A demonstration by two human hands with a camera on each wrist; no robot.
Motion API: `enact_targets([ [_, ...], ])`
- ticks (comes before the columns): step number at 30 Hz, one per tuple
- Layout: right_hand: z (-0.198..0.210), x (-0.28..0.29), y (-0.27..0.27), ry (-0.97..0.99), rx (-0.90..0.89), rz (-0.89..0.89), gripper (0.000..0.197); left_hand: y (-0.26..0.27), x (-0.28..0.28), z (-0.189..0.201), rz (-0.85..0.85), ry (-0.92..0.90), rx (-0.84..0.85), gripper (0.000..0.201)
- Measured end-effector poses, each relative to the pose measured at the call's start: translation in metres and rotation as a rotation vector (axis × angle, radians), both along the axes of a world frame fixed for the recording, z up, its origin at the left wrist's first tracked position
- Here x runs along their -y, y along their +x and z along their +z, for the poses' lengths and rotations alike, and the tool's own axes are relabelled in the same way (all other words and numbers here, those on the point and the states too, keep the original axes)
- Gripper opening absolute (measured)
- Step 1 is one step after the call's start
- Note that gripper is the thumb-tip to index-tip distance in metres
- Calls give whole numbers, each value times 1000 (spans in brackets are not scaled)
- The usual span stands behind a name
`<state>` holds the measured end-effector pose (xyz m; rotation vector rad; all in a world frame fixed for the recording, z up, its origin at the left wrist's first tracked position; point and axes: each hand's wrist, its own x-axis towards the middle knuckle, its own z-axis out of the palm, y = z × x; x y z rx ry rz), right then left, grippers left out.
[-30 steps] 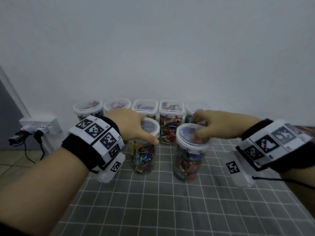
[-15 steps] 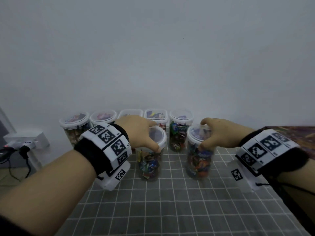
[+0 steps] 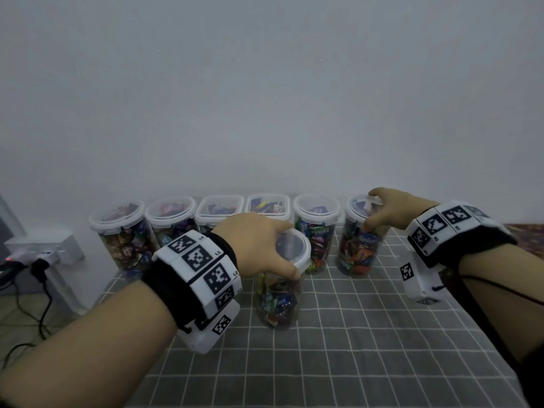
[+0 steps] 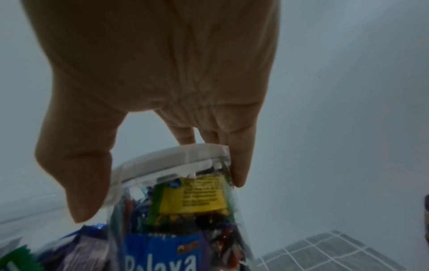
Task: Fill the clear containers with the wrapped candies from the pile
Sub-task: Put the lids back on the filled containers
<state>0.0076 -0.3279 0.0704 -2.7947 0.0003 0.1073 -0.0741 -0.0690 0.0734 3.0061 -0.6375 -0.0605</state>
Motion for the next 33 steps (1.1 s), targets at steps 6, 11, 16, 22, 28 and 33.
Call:
enact_targets([
  [6, 7, -4, -1, 3, -86, 53, 105, 2, 0, -5, 2, -70, 1, 81],
  [11, -1, 2, -16, -35, 50, 52, 91, 0, 6, -1, 16, -68, -2, 81],
  [16, -23, 2, -74, 116, 441, 142, 74, -6, 27, 5, 11, -137, 18, 75],
  [22, -58, 4, -119, 628, 46, 297, 76, -12, 81, 17, -62, -373, 97, 64],
  [28, -68, 38, -104, 651, 254, 40, 82, 11, 127, 11, -136, -363, -18, 78],
  [33, -74, 73, -74, 674, 399, -291, 71, 35, 136, -8, -142, -72, 1, 72],
])
